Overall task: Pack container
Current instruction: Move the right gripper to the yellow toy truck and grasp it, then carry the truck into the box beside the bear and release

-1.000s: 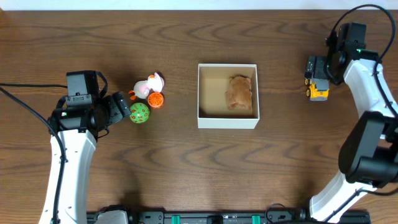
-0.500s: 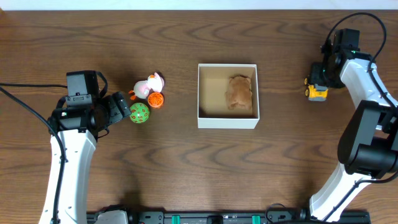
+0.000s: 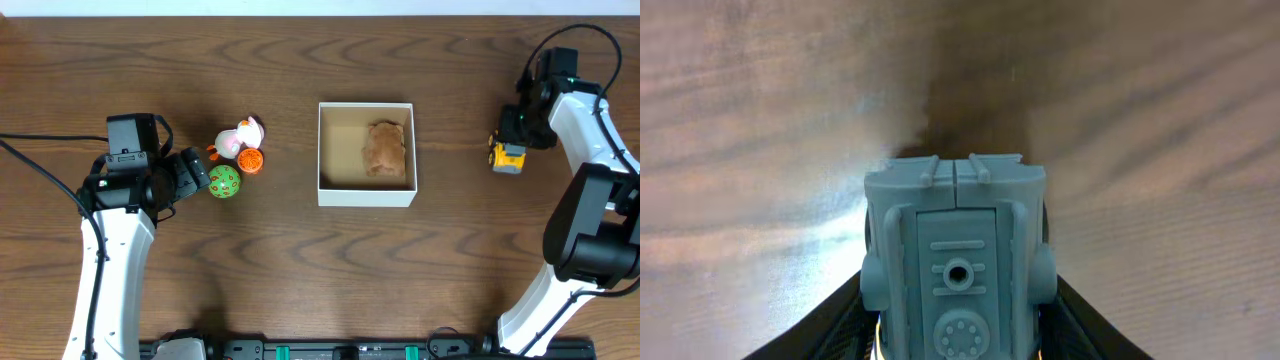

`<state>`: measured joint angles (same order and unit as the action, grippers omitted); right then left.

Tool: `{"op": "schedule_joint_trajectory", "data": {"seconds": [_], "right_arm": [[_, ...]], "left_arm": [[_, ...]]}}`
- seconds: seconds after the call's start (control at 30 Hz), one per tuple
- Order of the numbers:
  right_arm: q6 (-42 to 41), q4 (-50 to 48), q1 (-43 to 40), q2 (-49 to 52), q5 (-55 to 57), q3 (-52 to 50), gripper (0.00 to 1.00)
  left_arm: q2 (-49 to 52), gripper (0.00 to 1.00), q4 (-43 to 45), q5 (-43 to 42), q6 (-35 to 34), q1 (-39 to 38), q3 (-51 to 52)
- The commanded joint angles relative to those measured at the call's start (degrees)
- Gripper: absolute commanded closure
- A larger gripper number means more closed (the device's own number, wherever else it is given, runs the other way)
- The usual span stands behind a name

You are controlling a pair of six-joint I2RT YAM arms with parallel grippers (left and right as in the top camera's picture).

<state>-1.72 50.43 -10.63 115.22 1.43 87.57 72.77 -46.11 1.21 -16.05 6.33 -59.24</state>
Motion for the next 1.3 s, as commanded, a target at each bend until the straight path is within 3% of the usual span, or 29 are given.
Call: {"op": "schedule_joint_trajectory", "data": {"seconds": [0.0,0.13,0.23,0.37,0.57,0.8,0.9,1.2,1.27], "right_arm": [[-3.2,2.9,3.1,-6.5,-1.2,5.9,0.78],[-2.4,7.4,9.6,-13.4,-3.1,11.8,0.89],[0.5,7.2,16.3,-17.4,-3.9,13.4,0.91],[9.9,5.4,28.2,-20.2,-7.1,13.4,0.89],[26.1,4.8,40.2,-16.6,-6.8,12.8,0.99],[50.3,4.6,41.4,-6.1,-6.8,12.8,0.99],[56.9,4.0,40.9,-2.4,-6.5,12.8,0.99],[60.1,-0.7,40.6,4.5,-6.1,12.8,0.99],[60.1,-2.5,40.5,5.4,-6.1,12.8,0.93]], "left_arm": [[0.2,0.02,-0.1,-0.4,1.0,0.2,-1.0],[0.2,0.02,-0.1,-0.4,1.0,0.2,-1.0],[0.2,0.02,-0.1,-0.4,1.0,0.2,-1.0],[0.2,0.02,-0.1,-0.4,1.0,0.2,-1.0],[0.2,0.02,-0.1,-0.4,1.0,0.2,-1.0],[0.2,0.02,-0.1,-0.4,1.0,0.2,-1.0],[0.2,0.02,-0.1,-0.4,1.0,0.2,-1.0],[0.2,0.02,-0.1,-0.4,1.0,0.2,-1.0],[0.2,0.02,-0.1,-0.4,1.0,0.2,-1.0]]}}
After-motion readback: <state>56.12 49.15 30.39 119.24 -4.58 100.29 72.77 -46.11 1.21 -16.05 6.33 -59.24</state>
